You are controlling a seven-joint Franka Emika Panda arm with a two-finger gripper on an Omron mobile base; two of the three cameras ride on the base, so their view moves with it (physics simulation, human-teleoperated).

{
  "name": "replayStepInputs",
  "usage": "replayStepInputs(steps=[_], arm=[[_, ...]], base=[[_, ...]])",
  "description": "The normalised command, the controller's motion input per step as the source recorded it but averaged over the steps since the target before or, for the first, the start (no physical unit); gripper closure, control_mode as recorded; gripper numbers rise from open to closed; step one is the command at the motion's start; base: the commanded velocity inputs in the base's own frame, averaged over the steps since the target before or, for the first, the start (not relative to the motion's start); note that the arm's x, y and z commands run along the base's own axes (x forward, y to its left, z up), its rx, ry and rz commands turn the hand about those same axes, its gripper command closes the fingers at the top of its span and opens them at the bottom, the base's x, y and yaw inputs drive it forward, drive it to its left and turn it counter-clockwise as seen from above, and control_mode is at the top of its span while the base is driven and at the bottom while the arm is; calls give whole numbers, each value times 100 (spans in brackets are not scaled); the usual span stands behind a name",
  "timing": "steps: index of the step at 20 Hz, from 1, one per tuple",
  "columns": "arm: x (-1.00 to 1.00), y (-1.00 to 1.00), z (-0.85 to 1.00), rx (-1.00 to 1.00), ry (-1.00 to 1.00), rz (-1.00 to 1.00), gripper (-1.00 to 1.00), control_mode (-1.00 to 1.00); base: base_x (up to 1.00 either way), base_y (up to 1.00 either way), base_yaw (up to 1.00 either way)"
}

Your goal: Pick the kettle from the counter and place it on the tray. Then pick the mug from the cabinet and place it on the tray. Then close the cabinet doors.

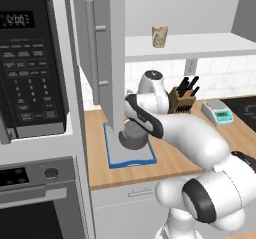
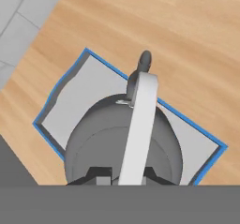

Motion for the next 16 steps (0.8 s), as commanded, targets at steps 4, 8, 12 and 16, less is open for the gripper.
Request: replayStepInputs(steps=[4,8,12,16], arm=[[45,28,0,0,0,0,100,-100],[49,11,-2,0,0,0,100,-100],[50,8,-3,0,0,0,100,-100],[36,2,-12,0,0,0,100,-100]], base=[[0,0,0],[0,0,0],[0,0,0],[0,0,0]])
